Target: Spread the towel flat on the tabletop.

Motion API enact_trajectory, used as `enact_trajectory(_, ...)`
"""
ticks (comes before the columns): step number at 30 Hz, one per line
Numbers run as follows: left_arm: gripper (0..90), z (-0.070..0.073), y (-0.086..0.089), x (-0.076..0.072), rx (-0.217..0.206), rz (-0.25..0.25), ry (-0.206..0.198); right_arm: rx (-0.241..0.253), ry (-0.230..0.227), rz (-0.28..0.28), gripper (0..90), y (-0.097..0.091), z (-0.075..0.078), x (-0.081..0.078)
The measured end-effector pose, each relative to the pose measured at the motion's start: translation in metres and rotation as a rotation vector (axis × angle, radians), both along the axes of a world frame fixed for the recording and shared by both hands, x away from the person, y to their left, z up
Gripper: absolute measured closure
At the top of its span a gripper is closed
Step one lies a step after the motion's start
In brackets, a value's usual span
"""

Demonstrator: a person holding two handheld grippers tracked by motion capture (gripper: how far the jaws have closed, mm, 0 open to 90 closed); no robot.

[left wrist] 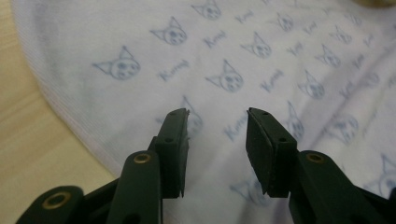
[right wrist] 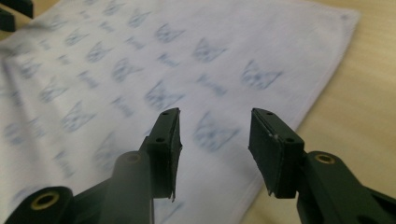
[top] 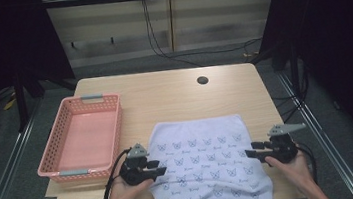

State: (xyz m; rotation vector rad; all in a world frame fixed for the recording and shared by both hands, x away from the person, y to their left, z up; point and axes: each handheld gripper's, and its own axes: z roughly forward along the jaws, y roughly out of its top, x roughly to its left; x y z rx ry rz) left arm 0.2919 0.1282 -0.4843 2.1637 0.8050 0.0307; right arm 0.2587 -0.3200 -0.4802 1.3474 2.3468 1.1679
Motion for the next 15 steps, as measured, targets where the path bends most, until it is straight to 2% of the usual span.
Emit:
enact_trajectory(1,58.9,-0.001,-0.002,0.005,0.003,0.008,-0.016,-0.01,-0.006,-0.011,52.1,-0.001,-0.001,0.008)
enact_trajectory(2,58.9,-0.002,-0.003,0.012,-0.004,0.024,0.002,-0.019,-0.01,-0.022,52.0,-0.002,-0.002,0.02)
enact_trajectory(3,58.9,-0.004,-0.004,0.017,-0.001,0.029,0.0,-0.021,-0.012,-0.027,52.0,-0.004,-0.005,0.034)
enact_trajectory(5,58.9,-0.006,-0.007,0.024,0.007,0.036,-0.015,-0.054,-0.022,-0.046,51.9,-0.003,-0.008,0.053)
enact_trajectory(6,58.8,-0.007,-0.007,0.027,0.005,0.036,-0.02,-0.049,-0.024,-0.047,51.5,-0.003,-0.009,0.062)
enact_trajectory(8,58.8,-0.01,-0.009,0.034,0.023,0.058,-0.009,-0.068,-0.028,-0.066,50.9,-0.001,-0.013,0.078)
enact_trajectory(9,58.5,-0.01,-0.009,0.037,0.031,0.053,-0.009,-0.062,-0.03,-0.071,49.9,-0.001,-0.015,0.086)
enact_trajectory(10,58.5,-0.011,-0.01,0.039,0.021,0.058,-0.008,-0.055,-0.022,-0.072,49.2,0.0,-0.016,0.092)
enact_trajectory(12,57.7,-0.01,-0.011,0.042,0.006,0.058,-0.014,-0.079,-0.04,-0.1,47.2,0.001,-0.018,0.101)
enact_trajectory(13,57.6,-0.009,-0.011,0.043,0.003,0.055,-0.012,-0.056,-0.03,-0.093,47.2,0.001,-0.019,0.105)
enact_trajectory(15,57.2,-0.01,-0.01,0.043,0.005,0.059,-0.008,-0.064,-0.017,-0.102,46.1,0.001,-0.022,0.11)
